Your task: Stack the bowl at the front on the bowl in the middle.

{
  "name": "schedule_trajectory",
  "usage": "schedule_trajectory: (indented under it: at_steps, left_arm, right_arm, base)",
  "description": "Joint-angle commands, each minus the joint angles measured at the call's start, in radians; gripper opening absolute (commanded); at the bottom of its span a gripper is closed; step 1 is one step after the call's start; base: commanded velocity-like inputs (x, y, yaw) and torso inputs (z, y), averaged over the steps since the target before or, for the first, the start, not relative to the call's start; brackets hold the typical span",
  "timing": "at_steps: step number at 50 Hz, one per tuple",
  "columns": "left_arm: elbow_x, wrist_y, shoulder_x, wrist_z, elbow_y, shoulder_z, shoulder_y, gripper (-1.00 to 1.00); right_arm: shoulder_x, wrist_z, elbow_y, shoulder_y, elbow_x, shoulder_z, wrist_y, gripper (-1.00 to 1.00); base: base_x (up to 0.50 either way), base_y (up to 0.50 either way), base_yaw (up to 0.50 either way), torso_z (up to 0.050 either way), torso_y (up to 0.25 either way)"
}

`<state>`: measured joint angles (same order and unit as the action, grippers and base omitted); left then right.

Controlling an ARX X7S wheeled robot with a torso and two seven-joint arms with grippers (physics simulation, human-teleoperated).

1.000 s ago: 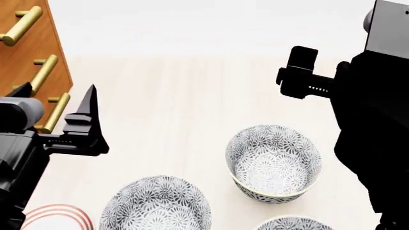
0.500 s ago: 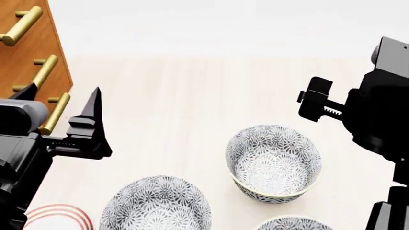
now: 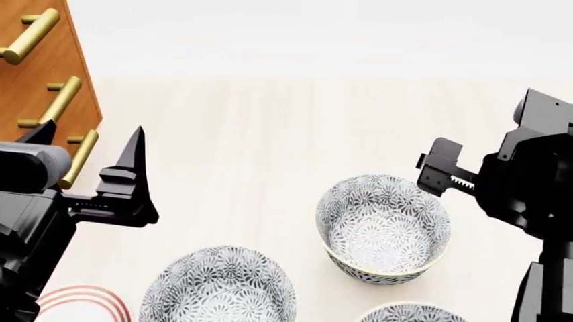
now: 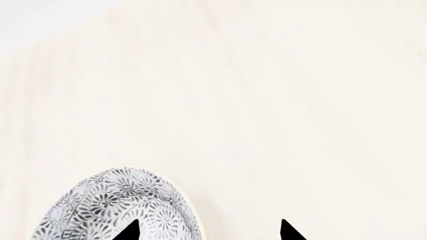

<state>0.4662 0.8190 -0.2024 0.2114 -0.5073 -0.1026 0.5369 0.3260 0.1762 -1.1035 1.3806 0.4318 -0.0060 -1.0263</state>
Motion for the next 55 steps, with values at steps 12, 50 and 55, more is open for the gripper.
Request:
schedule_trajectory:
  at_steps: [12,50,55]
  left_arm:
    - [0.011,-0.005,-0.011,0.005,0.007,-0.011,0.005,1.00]
    - [0.027,-0.018,-0.027,0.016,0.011,-0.025,-0.006,1.00]
    - [0.030,-0.016,-0.030,0.018,0.007,-0.028,-0.007,1.00]
  right_arm:
    - [-0.018,-0.095,-0.201,0.049,-0.062,-0.031,0.063,1.00]
    - [-0.066,-0.197,-0.204,-0.033,-0.357,0.204,0.002,1.00]
    - [-0.071,-0.204,-0.205,-0.040,-0.380,0.221,0.004,1.00]
  base:
    - [0.00,0.00,0.00,0.000,0.000]
    - [0.00,0.00,0.00,0.000,0.000]
    - [0.00,0.00,0.00,0.000,0.000]
